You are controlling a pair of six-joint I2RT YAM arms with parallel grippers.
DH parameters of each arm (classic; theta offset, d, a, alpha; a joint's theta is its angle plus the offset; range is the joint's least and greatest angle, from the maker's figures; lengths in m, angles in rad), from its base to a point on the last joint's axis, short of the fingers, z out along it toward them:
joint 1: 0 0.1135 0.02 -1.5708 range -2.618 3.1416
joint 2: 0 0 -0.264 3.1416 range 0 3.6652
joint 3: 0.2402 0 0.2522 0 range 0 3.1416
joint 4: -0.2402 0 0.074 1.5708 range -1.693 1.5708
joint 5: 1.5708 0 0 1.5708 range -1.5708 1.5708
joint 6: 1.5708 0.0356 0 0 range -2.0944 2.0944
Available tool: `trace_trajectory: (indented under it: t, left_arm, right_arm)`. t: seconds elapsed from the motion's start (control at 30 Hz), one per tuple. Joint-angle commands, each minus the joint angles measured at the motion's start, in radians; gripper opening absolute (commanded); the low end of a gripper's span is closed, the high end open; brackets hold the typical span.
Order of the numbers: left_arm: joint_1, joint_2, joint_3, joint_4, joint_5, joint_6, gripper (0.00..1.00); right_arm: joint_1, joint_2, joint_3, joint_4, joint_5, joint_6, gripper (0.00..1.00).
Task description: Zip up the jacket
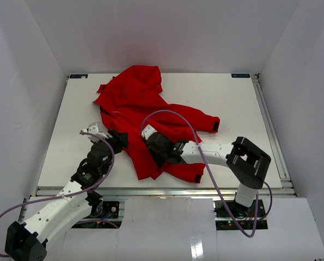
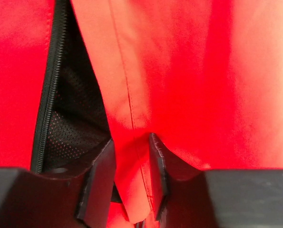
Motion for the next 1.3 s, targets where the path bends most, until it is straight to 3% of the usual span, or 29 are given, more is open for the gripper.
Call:
trace_trajectory:
  t: [0.0, 0.07, 0.13, 0.27, 0.43, 0.57, 0.87, 1.0, 1.07, 1.27]
  left_arm:
    - [-0.006, -0.004, -0.007, 0.016, 0.020, 0.002, 0.74]
    - [-0.006, -0.005, -0.018, 0.043, 0.053, 0.005, 0.74]
    - [-0.006, 0.000, -0.025, 0.063, 0.082, 0.011, 0.74]
    - [-0.006, 0.016, -0.028, 0.093, 0.145, 0.032, 0.74]
    - [-0.006, 0.051, -0.040, 0.176, 0.334, 0.050, 0.73]
    - [-0.006, 0.081, -0.009, 0.166, 0.382, 0.042, 0.73]
    - [-0.006, 0.085, -0.026, 0.207, 0.420, 0.056, 0.74]
    - [-0.006, 0.087, -0.025, 0.211, 0.416, 0.062, 0.74]
    - [-0.006, 0.088, -0.026, 0.212, 0.412, 0.065, 0.74]
    - [-0.006, 0.092, -0.028, 0.216, 0.421, 0.068, 0.74]
  right_arm:
    - [-0.046, -0.059, 0.023, 0.000, -0.016, 0.066, 0.28]
    - [-0.063, -0.071, 0.029, 0.003, -0.072, 0.071, 0.14]
    - [-0.089, -0.069, 0.039, 0.000, -0.107, 0.070, 0.08]
    - [-0.121, -0.075, 0.049, -0.008, -0.158, 0.067, 0.08]
    - [-0.158, -0.147, 0.103, -0.026, -0.348, 0.076, 0.08]
    - [-0.187, -0.198, 0.128, -0.032, -0.477, 0.085, 0.08]
    - [-0.223, -0.206, 0.117, -0.041, -0.504, 0.083, 0.08]
    - [-0.233, -0.208, 0.104, -0.039, -0.505, 0.079, 0.13]
    - [-0.235, -0.201, 0.103, -0.038, -0.504, 0.074, 0.08]
    - [-0.241, -0.167, 0.120, -0.039, -0.504, 0.070, 0.09]
